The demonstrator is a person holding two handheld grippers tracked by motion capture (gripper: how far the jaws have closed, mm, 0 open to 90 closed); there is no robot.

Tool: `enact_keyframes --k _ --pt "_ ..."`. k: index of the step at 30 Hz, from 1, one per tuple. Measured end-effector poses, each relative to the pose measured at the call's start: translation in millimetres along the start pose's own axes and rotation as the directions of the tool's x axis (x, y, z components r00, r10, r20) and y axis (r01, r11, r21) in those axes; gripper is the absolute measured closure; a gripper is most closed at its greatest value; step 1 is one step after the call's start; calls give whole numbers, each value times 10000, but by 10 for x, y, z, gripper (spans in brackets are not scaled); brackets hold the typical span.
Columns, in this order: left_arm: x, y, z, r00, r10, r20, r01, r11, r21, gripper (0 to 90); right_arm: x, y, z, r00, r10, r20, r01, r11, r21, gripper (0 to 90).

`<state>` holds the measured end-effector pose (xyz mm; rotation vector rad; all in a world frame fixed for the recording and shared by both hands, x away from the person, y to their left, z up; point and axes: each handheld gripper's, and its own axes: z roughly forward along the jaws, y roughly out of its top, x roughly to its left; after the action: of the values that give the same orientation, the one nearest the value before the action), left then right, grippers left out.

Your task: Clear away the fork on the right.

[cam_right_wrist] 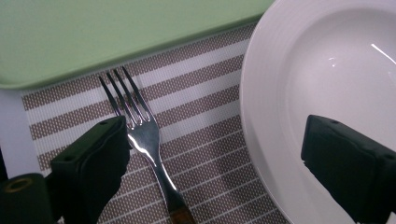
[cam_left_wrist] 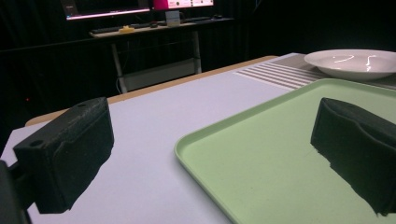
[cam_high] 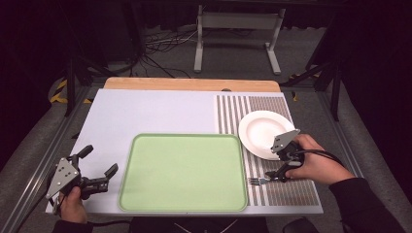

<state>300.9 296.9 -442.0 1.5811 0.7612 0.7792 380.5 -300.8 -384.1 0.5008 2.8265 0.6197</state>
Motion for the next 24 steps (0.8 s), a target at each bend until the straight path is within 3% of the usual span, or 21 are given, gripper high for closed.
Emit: enact_keyframes --k 7,10,15,24 --pt "2 -1 0 10000 -6 7 6 10000 -9 1 -8 16 70 9964 -571 -627 604 9968 515 154" --pt "3 0 -3 10000 7 -10 -7 10000 3 1 7 32 111 9917 -1030 -774 1105 9888 999 181" --pt "3 -1 -2 10000 -4 -1 4 10000 5 1 17 50 146 9881 -1256 -885 1389 9763 1662 172" --pt "4 -3 -2 10000 -30 -9 30 10000 -35 1 40 72 113 9840 -1349 -1163 1553 9695 1895 215"
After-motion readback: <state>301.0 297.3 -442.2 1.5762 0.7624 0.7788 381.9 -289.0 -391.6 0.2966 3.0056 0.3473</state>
